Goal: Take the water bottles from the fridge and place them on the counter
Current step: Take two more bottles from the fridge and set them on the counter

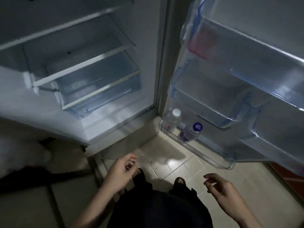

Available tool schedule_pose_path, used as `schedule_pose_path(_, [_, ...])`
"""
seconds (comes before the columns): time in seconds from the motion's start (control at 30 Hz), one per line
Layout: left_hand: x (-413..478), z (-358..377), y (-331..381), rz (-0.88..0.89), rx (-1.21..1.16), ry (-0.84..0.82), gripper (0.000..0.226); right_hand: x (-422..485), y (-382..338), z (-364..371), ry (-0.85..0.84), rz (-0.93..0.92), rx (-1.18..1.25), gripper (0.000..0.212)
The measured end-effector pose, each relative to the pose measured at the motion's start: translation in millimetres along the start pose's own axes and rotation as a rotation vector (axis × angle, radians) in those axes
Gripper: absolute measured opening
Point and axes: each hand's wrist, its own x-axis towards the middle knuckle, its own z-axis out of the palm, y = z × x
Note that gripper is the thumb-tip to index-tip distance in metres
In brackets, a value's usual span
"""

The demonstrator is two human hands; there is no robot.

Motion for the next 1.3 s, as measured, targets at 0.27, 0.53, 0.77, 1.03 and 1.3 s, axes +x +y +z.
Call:
schedule_pose_path(0.27, [84.2,-16.2,37.4,0.234,0.179,-0.300,0.016,-34.5,-4.9,58.5,0.222,0.137,0.205,0.031])
schedule_pose_path(0.53, [139.3,16.8,64.0,0.367,0.162,-0.280,0.036,11.9,-42.8,64.2,0.437,0.048,0.392,0.027])
schedule_pose_path(0.77, [166.6,52.4,74.1,0.433,-0.016,-0.224,0.083,87.6,-63.3,41.2,0.640,-0.083,0.484,0.062])
schedule_pose_path(1.03, [193.5,92.0,81.9,0.434,-0.177,-0.200,0.082,146.3,-59.4,39.6,0.531,-0.115,0.469,0.065])
schedule_pose_path(1.3, [210.9,110.4,71.6,0.404,-0.135,-0.063,0.085,178.4,-49.7,37.8,0.352,-0.178,0.481,0.048])
